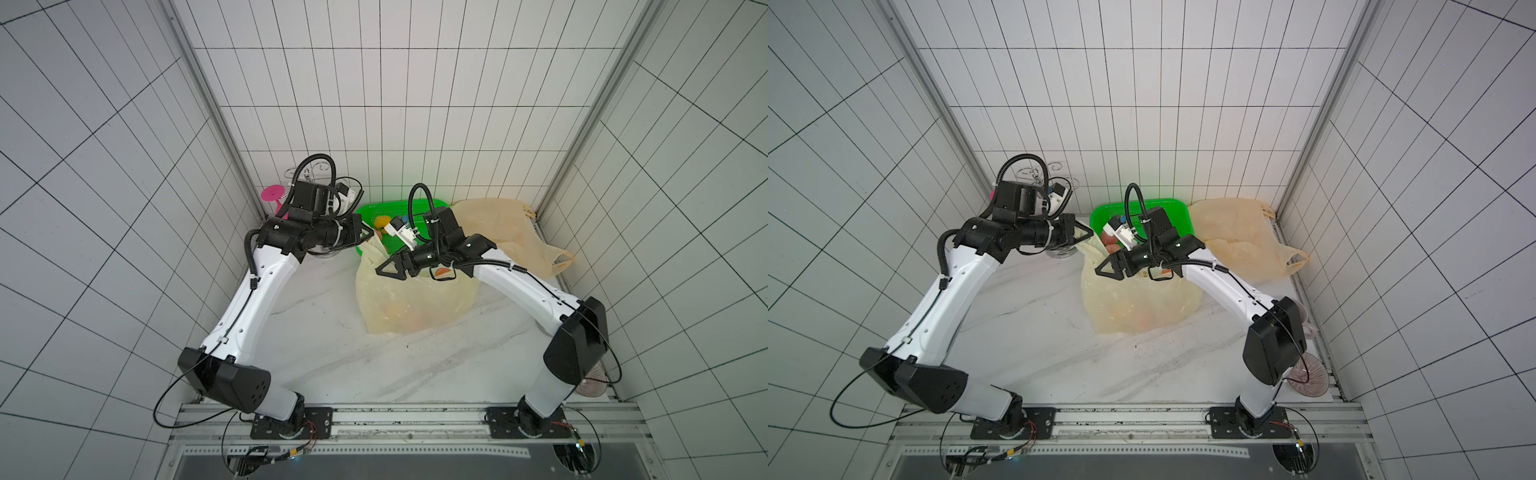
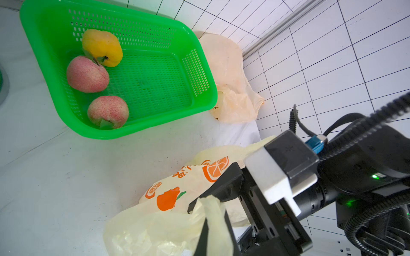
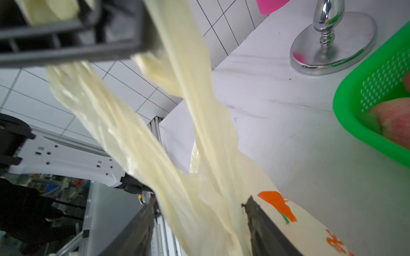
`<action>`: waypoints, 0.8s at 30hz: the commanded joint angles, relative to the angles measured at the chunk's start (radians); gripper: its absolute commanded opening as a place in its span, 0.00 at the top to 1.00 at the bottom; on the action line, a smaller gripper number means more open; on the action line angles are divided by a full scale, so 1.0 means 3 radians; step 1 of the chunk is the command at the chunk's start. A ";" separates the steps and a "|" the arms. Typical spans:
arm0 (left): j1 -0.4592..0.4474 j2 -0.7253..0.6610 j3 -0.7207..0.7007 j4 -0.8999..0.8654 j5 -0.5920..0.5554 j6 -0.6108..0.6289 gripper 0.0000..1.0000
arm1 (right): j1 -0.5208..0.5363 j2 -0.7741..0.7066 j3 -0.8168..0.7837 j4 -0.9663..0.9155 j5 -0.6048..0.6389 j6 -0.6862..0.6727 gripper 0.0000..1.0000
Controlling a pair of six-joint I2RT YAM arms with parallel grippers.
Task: Place the peach into a plastic bag & tie a knot
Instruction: Adjust the plastic bag at the center of the board.
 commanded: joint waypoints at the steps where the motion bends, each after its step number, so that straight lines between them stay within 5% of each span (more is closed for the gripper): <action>1: 0.0048 0.0007 0.0079 0.0181 0.0086 -0.0057 1.00 | 0.0026 0.0000 -0.0271 0.0051 0.0257 -0.0105 0.66; 4: 0.0119 -0.0012 0.0086 0.0233 0.0112 -0.0097 1.00 | 0.0020 -0.0048 -0.0401 0.0210 0.0218 -0.0071 0.85; 7: 0.0154 -0.0103 -0.0036 0.0556 0.0301 -0.0219 0.80 | 0.0019 -0.0035 -0.0396 0.0221 0.0109 -0.0071 1.00; 11: 0.0155 -0.0413 -0.0508 0.1497 0.0639 -0.0376 0.40 | -0.0009 -0.0038 -0.0396 0.0178 0.0009 -0.0118 1.00; 16: 0.0215 -0.1008 -0.1215 0.2299 0.0222 0.0201 0.07 | -0.0206 -0.0056 -0.0408 0.0144 -0.0434 -0.0036 1.00; 19: 0.0241 -0.1277 -0.1770 0.2847 0.0053 0.0463 0.02 | -0.0345 -0.0091 -0.0455 0.0294 -0.0738 0.0134 1.00; 24: 0.0293 -0.1246 -0.2175 0.3345 0.0419 0.0635 0.02 | -0.0464 -0.0144 -0.0526 0.0437 -0.0962 0.0274 1.00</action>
